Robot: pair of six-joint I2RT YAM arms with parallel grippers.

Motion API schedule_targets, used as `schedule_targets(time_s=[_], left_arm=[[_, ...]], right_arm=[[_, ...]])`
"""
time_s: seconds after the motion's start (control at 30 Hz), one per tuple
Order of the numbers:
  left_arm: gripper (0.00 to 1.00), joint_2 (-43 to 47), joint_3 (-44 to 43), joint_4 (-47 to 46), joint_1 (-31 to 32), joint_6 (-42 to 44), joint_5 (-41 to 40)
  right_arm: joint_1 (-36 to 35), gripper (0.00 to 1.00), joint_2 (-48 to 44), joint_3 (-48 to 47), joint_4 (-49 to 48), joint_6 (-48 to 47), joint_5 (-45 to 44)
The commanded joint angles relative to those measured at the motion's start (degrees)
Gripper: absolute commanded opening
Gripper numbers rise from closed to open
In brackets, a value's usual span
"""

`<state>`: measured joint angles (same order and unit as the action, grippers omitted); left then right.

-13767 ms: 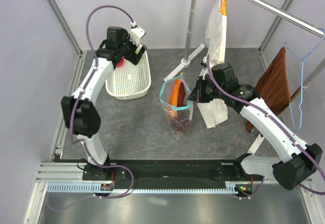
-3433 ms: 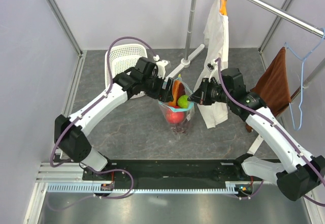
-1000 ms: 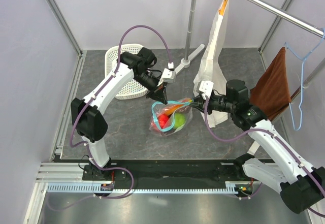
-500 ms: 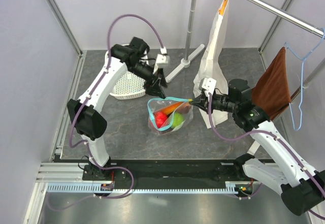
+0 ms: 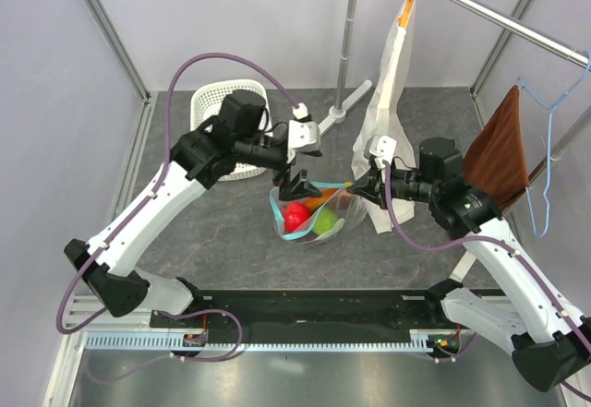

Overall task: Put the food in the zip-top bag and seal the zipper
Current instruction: Zip the zipper food storage bag at the center of the board.

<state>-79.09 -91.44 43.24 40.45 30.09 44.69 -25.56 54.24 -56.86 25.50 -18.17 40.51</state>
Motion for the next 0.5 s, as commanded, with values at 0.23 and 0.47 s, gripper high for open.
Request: schedule_targets(time_s=[0.23, 0.47], left_arm=[[0.56, -7.21, -0.31, -11.25, 7.8, -7.41, -14.19], [0.54, -8.8, 0.03, -11.69, 9.39, -8.73, -12.69]], right_arm=[[-0.54, 0.0, 0.17, -4.31, 0.78, 0.95, 0.01], [-0.54, 0.0, -0.36, -4.31, 1.31, 0.77, -0.26]])
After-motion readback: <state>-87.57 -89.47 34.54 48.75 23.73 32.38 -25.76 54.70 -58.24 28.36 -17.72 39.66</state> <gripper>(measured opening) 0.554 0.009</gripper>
